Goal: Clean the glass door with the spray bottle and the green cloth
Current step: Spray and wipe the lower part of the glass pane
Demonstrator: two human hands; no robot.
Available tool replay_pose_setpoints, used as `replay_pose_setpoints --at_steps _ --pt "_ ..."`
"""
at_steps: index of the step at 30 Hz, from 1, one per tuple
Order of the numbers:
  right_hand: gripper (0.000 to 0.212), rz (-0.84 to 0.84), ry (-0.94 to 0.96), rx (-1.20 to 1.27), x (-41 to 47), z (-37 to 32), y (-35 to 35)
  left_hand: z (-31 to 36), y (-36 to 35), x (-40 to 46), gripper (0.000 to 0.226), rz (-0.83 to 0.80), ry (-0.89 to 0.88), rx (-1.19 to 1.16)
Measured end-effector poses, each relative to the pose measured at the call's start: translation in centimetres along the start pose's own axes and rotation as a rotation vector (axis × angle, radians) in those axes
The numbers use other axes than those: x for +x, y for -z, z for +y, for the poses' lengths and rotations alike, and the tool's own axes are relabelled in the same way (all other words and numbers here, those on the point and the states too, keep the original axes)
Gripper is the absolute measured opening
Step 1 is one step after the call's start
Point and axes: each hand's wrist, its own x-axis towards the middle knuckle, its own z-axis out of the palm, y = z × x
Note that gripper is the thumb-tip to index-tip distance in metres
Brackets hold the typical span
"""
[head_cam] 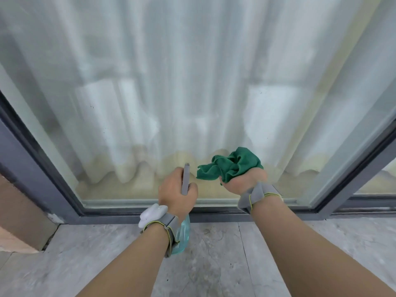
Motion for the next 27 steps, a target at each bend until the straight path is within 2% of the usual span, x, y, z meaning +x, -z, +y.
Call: replay_pose_setpoints --at_steps 1,3,5,8,12,14,17,18,20,22,23,24,25,27 --pt "0.011 -0.04 -0.028 0.135 -0.5 -0.3 0.1 0.4 -0.3 -0.2 0.018 -0.011 -0.028 0.014" --pt "0.02 -0.05 -0.083 0.166 -1.4 -0.7 1.2 0.8 -1.0 -0.4 0.022 -0.022 -0.067 0.009" --pt "0.03 0.015 -0.085 0.118 -1.5 -1.2 2.9 1.0 -1.7 -0.4 0.021 -0.031 -0.044 -0.013" --pt "0.022 0.154 0.018 -0.084 -0.6 -1.3 6.4 0.9 -2.6 -1.0 0.017 -0.066 0.016 -0.084" --pt "0.022 0.234 0.085 -0.198 1.7 -1.2 10.1 2.4 -4.0 -1.2 0.021 -0.139 0.01 -0.074" --pt "0.019 0.208 -0.002 -0.201 2.2 -1.1 11.8 3.2 -5.2 -1.7 0.023 -0.13 -0.007 -0.051" --pt "0.041 0.269 -0.109 -0.164 2.3 -0.7 13.4 3.9 -6.8 -2.4 0.01 -0.139 -0.04 -0.039" --pt "0.047 0.275 -0.087 -0.203 3.1 -1.2 13.8 4.4 -7.6 -2.6 0.008 -0.127 -0.043 -0.048" --pt "0.044 0.194 -0.122 -0.243 6.3 -1.0 14.6 4.3 -8.2 -2.9 0.007 -0.13 -0.031 -0.068" --pt "0.045 0.257 -0.111 -0.298 7.6 -1.4 15.7 4.6 -9.2 -3.3 0.008 -0.12 0.023 -0.093" --pt "0.043 0.26 -0.121 -0.201 6.2 -1.4 15.0 4.8 -9.6 -3.4 0.009 -0.11 0.038 -0.105" --pt "0.042 0.314 -0.125 -0.272 5.2 -1.8 14.9 5.1 -10.2 -3.6 0.01 -0.092 0.056 -0.102" --pt "0.043 0.318 -0.193 -0.242 4.8 -2.2 14.7 5.3 -10.8 -3.7 0.01 -0.072 0.061 -0.103" --pt "0.049 0.327 -0.175 -0.158 4.8 -2.0 14.8 5.7 -11.7 -4.1 0.01 -0.054 0.064 -0.09"
